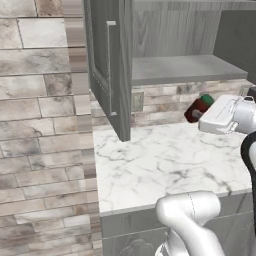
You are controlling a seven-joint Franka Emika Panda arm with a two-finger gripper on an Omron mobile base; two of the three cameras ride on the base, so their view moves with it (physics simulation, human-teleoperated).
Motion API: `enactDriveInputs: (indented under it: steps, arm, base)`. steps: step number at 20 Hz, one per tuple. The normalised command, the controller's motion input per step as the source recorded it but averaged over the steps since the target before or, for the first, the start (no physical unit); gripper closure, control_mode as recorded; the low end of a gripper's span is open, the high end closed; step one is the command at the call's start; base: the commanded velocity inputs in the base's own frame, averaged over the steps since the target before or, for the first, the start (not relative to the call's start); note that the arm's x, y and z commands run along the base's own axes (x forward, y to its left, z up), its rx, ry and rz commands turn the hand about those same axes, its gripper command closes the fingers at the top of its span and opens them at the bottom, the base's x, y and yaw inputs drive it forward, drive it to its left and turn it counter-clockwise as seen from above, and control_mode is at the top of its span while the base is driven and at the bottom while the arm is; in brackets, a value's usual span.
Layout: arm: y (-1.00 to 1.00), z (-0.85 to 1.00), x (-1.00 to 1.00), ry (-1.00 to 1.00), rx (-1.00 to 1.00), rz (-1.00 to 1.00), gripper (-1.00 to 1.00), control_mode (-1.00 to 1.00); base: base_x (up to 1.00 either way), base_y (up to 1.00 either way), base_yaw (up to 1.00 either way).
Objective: Collect the paprika, mayonnaise, and shaker from the cabinet and place them next to the stove.
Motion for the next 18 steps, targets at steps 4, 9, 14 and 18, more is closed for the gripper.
enactDriveInputs:
  steps: [4,9,14,18]
  arm:
    - [-0.22,-0.1,-0.91,0.0,0.0,-0.01,1.0,-1.0]
    - [0.0,-0.38,-0.48,0.0,0.0,0.0,1.0,1.0]
    - [0.0,0.0,0.0,0.0,0.0,0.0,1.0,1.0]
    - [0.0,0.0,0.0,0.0,0.0,0.0,1.0,1.0]
  base:
    - [0.0,0.0,0.0]
    - [-0.08,0.02,0.0]
    - [-0.87,-0.02,-0.02]
    - [-1.0,-0.21,-0.13]
